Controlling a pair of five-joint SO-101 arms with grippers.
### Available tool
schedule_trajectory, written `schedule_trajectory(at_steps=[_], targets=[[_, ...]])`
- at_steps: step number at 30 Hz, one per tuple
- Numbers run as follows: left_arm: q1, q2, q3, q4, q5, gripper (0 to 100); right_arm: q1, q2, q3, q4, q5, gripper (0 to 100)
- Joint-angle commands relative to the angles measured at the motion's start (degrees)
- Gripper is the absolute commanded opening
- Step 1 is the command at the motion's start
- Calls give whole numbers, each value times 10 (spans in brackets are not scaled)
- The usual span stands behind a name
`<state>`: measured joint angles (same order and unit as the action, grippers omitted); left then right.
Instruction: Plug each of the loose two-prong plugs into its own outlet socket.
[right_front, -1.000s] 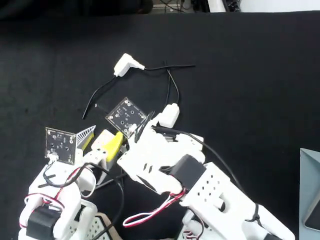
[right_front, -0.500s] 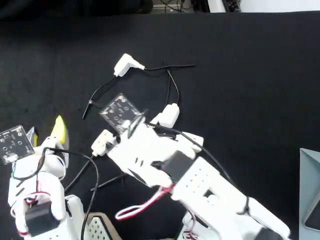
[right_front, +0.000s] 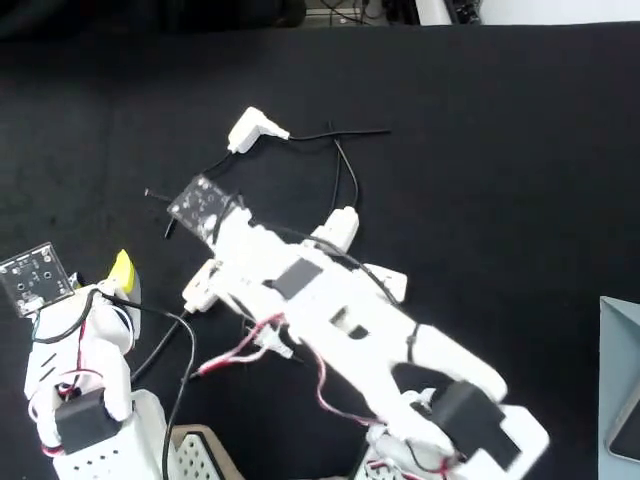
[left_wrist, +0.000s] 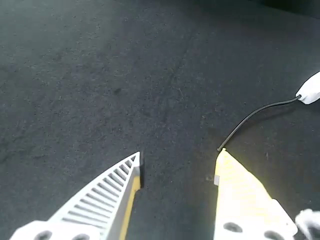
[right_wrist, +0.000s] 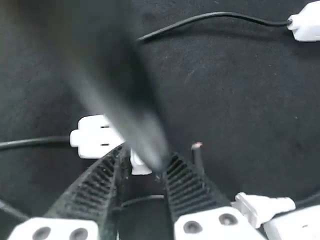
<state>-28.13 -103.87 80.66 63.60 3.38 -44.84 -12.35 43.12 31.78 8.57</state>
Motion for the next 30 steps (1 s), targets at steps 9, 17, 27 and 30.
schedule_trajectory(at_steps=[9, 17, 27, 30], targets=[[-5, -4, -2, -9, 3, 242, 2, 75, -83, -17, 4, 12], [-4, -4, -2, -8, 3, 242, -7, 81, -65, -57, 2, 12], [-5, -4, -2, -8, 3, 242, -17, 80, -46, -52, 1, 12], [-5, -4, -2, -8, 3, 242, -15, 76, -46, -40, 1, 12]])
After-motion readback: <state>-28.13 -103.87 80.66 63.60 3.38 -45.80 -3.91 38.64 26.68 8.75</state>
